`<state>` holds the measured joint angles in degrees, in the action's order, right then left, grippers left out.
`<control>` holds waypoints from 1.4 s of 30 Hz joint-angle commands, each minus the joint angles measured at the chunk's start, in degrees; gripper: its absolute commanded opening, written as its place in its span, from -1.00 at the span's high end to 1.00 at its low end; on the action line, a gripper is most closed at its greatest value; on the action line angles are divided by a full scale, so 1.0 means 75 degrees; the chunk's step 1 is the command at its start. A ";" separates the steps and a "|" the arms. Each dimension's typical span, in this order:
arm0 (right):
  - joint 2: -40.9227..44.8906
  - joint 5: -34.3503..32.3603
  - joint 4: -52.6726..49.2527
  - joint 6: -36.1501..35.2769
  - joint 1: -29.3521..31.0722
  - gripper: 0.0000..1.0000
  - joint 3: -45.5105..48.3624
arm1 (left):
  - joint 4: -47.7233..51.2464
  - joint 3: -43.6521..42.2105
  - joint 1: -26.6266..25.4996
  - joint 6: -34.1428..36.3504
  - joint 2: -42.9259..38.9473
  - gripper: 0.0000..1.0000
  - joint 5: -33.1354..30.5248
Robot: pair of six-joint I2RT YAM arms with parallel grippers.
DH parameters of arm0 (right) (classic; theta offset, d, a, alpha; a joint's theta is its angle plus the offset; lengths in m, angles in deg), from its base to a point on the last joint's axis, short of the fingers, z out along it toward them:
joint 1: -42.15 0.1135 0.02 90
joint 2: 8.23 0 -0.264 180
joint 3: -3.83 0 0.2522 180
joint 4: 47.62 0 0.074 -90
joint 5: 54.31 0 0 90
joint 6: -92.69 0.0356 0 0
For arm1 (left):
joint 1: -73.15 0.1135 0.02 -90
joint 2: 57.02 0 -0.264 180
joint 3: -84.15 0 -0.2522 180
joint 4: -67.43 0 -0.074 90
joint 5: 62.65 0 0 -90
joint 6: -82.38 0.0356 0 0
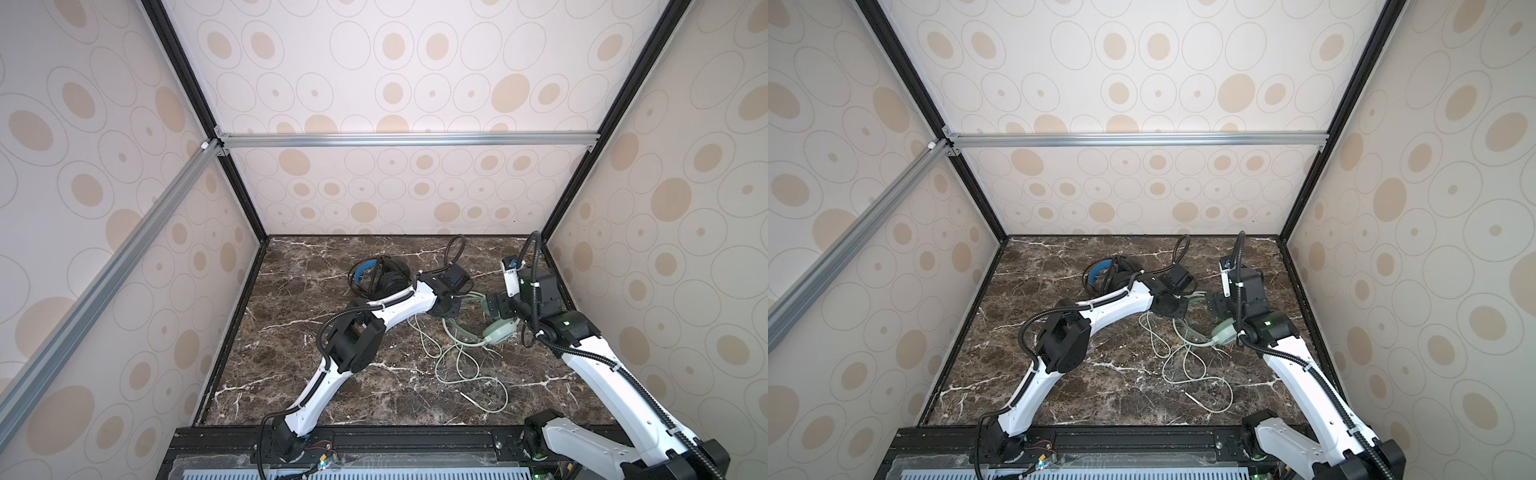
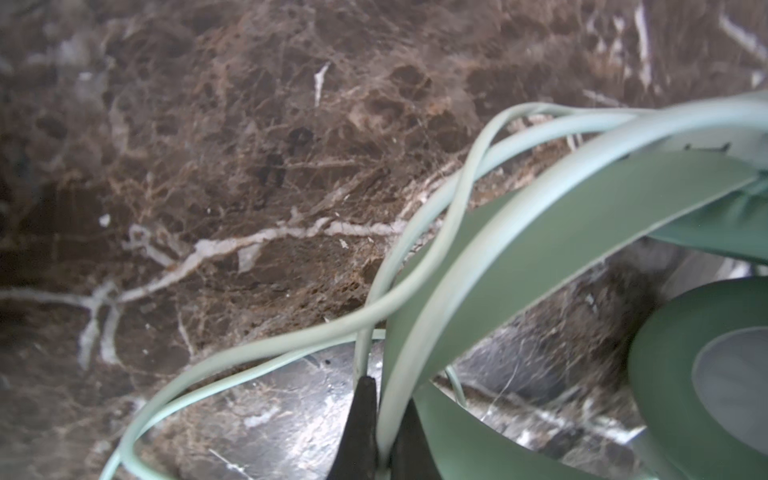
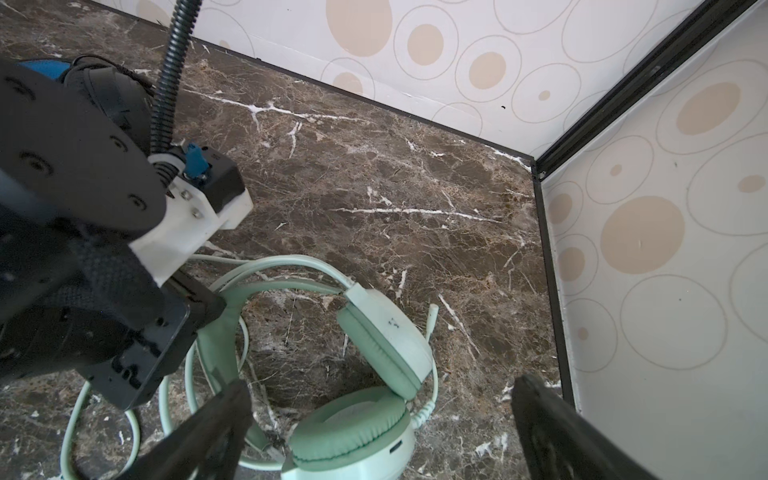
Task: Wrap the headphones
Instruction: 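Grasp the green headband and cable together with the left gripper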
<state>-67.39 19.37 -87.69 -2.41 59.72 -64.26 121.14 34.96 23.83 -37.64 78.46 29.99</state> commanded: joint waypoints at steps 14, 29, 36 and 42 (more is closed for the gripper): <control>-0.0570 0.0354 0.0065 0.0660 -0.0078 -1.00 -0.0387 | 0.1035 0.0767 0.0049 0.1365 0.0440 0.48 -0.0820; -0.0598 0.0757 -0.0252 0.0466 -0.0432 -1.00 -0.0632 | 0.0747 -0.0275 -0.0285 -0.0391 -0.0439 0.13 -0.0640; -0.0456 0.0845 -0.0381 0.0385 -0.0456 -1.00 -0.0591 | 0.0483 -0.0437 -0.0299 -0.0595 -0.0745 0.32 -0.0487; -0.0267 0.0852 -0.0547 0.0294 -0.0467 -1.00 -0.0542 | 0.0261 -0.0672 -0.0327 -0.0784 -0.0858 0.71 -0.0514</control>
<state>-70.91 25.40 -90.42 0.49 56.52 -67.69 123.23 30.22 21.97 -42.23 74.92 26.16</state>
